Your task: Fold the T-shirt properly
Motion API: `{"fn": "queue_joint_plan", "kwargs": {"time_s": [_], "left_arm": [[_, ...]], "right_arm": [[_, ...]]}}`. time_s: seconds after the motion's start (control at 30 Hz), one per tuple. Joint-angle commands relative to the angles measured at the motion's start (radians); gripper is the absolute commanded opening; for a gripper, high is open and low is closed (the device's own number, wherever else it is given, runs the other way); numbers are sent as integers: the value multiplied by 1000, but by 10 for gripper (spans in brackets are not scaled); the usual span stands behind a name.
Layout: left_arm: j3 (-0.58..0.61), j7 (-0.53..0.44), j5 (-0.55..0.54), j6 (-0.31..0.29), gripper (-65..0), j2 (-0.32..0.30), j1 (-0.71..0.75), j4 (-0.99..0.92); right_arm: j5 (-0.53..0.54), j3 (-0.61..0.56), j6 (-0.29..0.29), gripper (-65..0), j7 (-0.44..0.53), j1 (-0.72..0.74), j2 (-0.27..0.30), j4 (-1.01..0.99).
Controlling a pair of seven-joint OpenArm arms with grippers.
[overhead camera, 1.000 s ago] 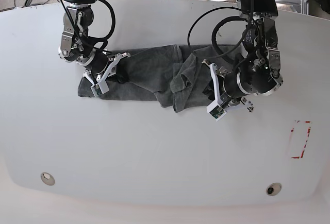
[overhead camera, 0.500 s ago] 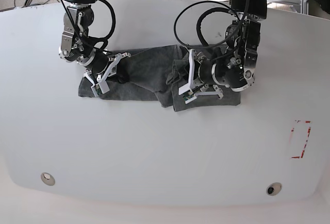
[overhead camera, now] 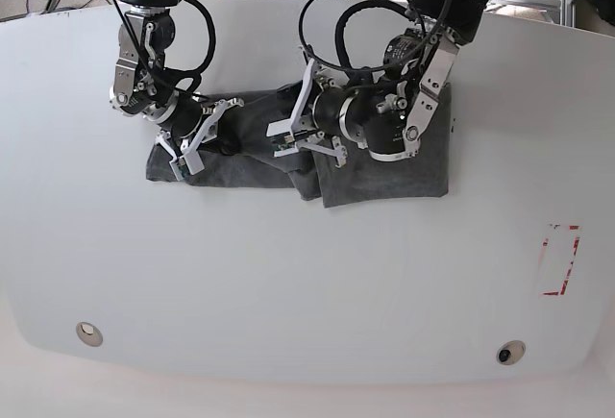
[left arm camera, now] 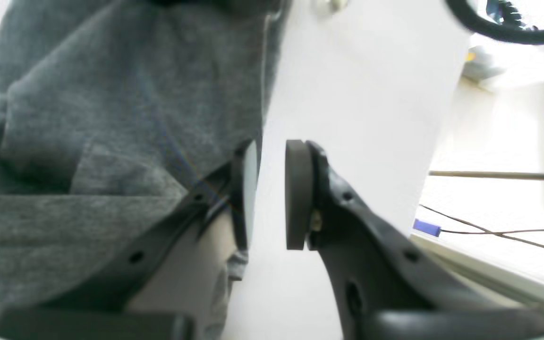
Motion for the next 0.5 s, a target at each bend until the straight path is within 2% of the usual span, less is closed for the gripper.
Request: {"fn": "queue_joint_plan", "kwargs": {"time_s": [0.0, 0.17, 0.37, 0.47], "left_arm": [[-16, 16, -18, -1, -562, -1, -28, 56], [-131, 15, -18, -1, -562, -41, -34, 171], [-447, 1, 6, -1, -564, -57, -11, 161], [-567, -22, 30, -1, -564, -54, 3, 142]], "right_arm": [[-47, -1, -6, -628, -54, 0, 6, -1], [-47, -3, -6, -628, -54, 0, 6, -1], [-47, -3, -6, -628, -54, 1, 6, -1], [-47, -3, -6, -628, -54, 1, 6, -1]]}}
